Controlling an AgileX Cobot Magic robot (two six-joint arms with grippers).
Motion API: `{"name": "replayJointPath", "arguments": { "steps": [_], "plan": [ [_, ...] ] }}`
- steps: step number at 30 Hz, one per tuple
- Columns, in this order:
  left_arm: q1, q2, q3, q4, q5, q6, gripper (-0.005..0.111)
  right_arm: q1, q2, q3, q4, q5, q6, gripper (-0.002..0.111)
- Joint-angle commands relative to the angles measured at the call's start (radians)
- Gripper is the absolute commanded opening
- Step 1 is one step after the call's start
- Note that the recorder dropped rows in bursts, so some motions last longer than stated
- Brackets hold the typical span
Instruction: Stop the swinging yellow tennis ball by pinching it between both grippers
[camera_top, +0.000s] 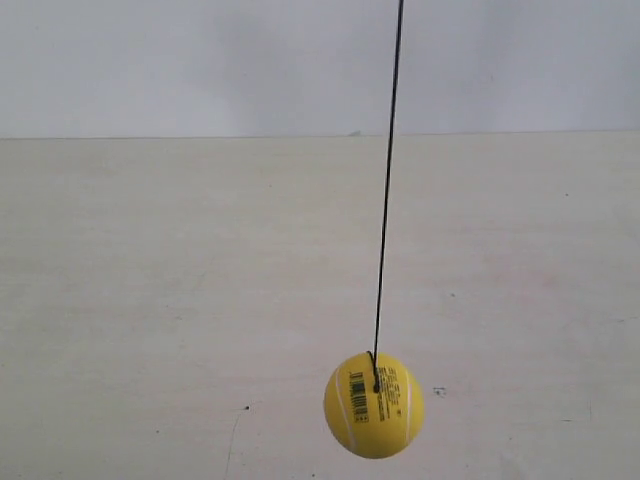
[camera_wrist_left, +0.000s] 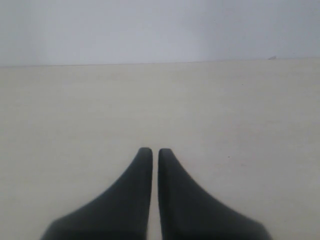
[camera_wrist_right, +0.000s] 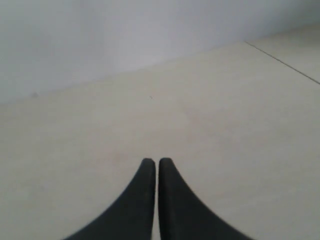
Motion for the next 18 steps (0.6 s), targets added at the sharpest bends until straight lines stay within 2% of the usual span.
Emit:
{"name": "replayJointPath", "arguments": {
  "steps": [1, 18],
  "plan": [
    [0.002, -0.002, 0.004, 0.006, -0.002, 0.0, 0.005, -0.006, -0.005, 0.0, -0.02, 0.071, -0.12, 0.0],
    [0.002, -0.002, 0.004, 0.006, -0.002, 0.0, 0.005, -0.006, -0.005, 0.0, -0.022, 0.066, -0.196, 0.0]
  ]
}}
